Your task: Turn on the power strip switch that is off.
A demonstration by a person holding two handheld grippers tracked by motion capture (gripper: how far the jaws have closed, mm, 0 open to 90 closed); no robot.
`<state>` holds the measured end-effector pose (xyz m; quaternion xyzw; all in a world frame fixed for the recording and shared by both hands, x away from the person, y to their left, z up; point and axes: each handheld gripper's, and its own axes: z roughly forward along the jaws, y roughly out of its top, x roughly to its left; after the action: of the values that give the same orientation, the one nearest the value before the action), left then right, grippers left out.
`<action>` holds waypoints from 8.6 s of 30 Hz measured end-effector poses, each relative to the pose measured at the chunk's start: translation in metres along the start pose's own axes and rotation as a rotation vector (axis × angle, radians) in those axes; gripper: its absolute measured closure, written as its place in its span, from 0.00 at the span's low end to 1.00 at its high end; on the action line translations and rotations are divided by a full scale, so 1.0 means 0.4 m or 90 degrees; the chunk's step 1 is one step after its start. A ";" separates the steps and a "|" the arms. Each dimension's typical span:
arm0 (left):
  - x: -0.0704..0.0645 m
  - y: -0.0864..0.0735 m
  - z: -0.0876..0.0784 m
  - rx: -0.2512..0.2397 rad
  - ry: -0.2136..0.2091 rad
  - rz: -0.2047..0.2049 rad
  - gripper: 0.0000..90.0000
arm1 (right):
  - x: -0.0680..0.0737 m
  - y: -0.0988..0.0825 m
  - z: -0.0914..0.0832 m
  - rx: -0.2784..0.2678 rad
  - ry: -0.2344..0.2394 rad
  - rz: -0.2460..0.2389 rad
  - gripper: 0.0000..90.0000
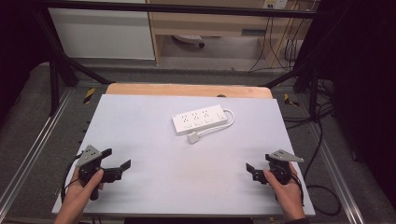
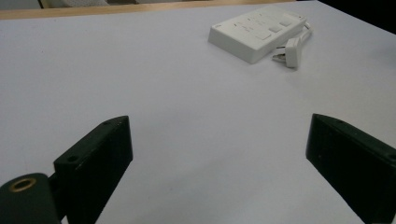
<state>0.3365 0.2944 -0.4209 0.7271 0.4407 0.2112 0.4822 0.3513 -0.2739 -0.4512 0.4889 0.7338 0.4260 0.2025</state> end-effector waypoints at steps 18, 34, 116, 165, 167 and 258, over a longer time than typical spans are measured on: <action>0.003 -0.002 0.004 0.005 0.002 -0.010 0.08 | 0.016 0.019 -0.010 -0.043 -0.002 -0.031 0.07; 0.005 -0.005 0.007 0.013 0.001 -0.012 0.08 | 0.039 0.062 -0.027 -0.041 0.023 -0.010 0.04; 0.001 -0.015 0.017 0.047 -0.004 -0.013 0.08 | 0.089 0.421 0.049 -0.119 0.029 -0.044 0.04; 0.003 -0.019 0.024 0.059 -0.005 -0.009 0.07 | 0.085 0.493 0.235 -0.122 0.010 0.003 0.13; 0.005 -0.020 0.024 0.059 -0.003 -0.010 0.07 | 0.082 0.494 0.248 -0.116 0.005 0.000 0.08; 0.020 -0.019 0.019 0.060 -0.005 -0.032 0.08 | 0.175 0.452 0.479 -0.011 0.043 -0.054 0.83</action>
<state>0.3429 0.2982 -0.4322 0.7384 0.4667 0.1753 0.4542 0.5558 -0.1009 -0.4002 0.4412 0.7566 0.4395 0.1994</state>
